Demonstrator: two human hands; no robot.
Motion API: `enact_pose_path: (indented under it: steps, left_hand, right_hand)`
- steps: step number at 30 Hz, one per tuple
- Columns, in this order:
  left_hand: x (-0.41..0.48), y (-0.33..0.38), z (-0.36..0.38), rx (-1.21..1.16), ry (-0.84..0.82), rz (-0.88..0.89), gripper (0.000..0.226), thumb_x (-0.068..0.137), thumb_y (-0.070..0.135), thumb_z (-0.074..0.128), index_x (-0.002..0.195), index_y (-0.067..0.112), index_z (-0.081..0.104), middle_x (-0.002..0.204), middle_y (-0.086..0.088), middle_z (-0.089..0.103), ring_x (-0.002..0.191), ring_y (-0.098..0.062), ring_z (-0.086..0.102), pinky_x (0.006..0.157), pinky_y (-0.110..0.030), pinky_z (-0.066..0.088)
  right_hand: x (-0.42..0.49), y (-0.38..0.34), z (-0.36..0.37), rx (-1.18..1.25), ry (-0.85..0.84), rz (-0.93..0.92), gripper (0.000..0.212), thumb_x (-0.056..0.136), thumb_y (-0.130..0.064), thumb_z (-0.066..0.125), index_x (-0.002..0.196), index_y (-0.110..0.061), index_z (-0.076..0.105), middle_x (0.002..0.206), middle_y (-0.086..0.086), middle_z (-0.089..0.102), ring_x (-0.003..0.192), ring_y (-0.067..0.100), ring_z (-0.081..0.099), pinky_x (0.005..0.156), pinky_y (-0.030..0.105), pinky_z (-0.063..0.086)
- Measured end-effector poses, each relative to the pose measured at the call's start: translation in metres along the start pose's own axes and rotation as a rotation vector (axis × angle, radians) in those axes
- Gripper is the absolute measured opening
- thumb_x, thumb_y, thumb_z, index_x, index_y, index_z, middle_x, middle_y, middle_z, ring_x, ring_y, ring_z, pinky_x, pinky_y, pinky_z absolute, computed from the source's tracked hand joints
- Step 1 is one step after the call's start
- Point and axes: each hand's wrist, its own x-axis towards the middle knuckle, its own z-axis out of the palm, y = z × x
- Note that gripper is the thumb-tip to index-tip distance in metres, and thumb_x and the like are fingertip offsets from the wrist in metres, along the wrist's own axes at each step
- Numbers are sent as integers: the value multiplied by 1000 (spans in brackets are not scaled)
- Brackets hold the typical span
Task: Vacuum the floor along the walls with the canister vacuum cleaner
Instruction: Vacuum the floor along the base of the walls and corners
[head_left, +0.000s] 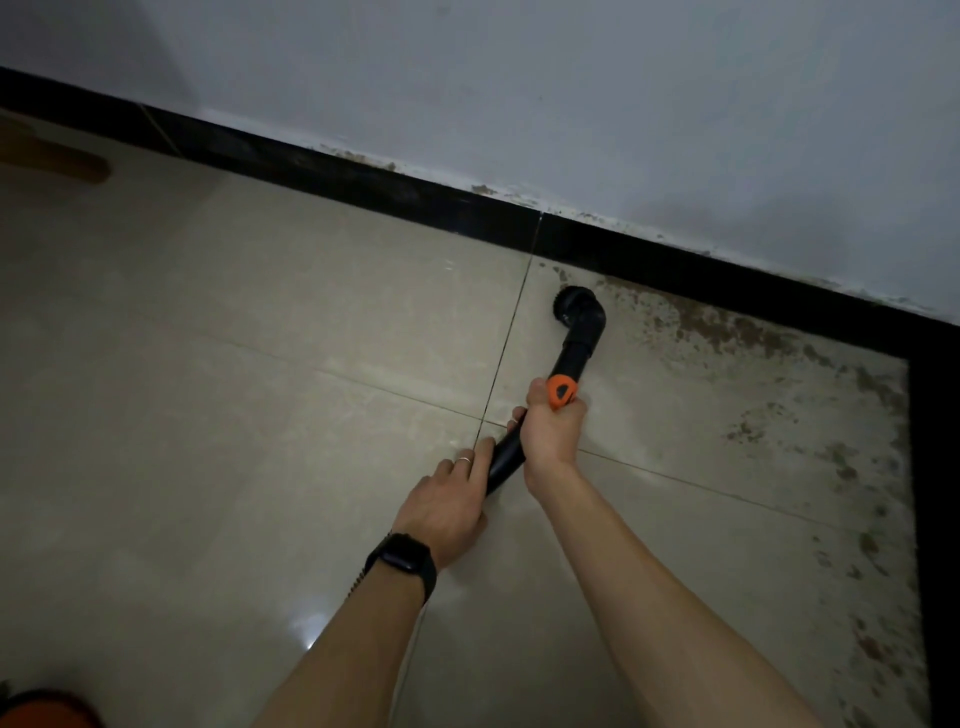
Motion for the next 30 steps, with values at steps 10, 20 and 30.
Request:
enact_pose_path:
  steps: [10,20,30]
  left_hand:
    - [5,4,-3,41,31,-99,75,91,26,50,153,22,9,135,-5,46,112,-27,52,79,-39,52]
    - [40,8,-14,-50,36,-135,83,88,24,56,153,27,5,134,-7,46,114,-29,51,76,-39,47]
    - [43,-8,-16,-142,96,-178,78,86,26,57,149,27,13,127,-4,49,105,-27,54,70,-37,47]
  right_hand:
    - [5,-9,5,-53,-25,-6,28,105,-29,54,123,-11,41,76,1,58,65,15,58,71,37,55]
    - [28,-36,15,-99,-49,7,36,105,-30,53,131,-9,39,81,1,58,72,15,59,79,40,54]
    - [30,-38,39,-174,-118,-13,32,106,-30,52,126,-12,37,81,1,58,69,15,59,76,38,57]
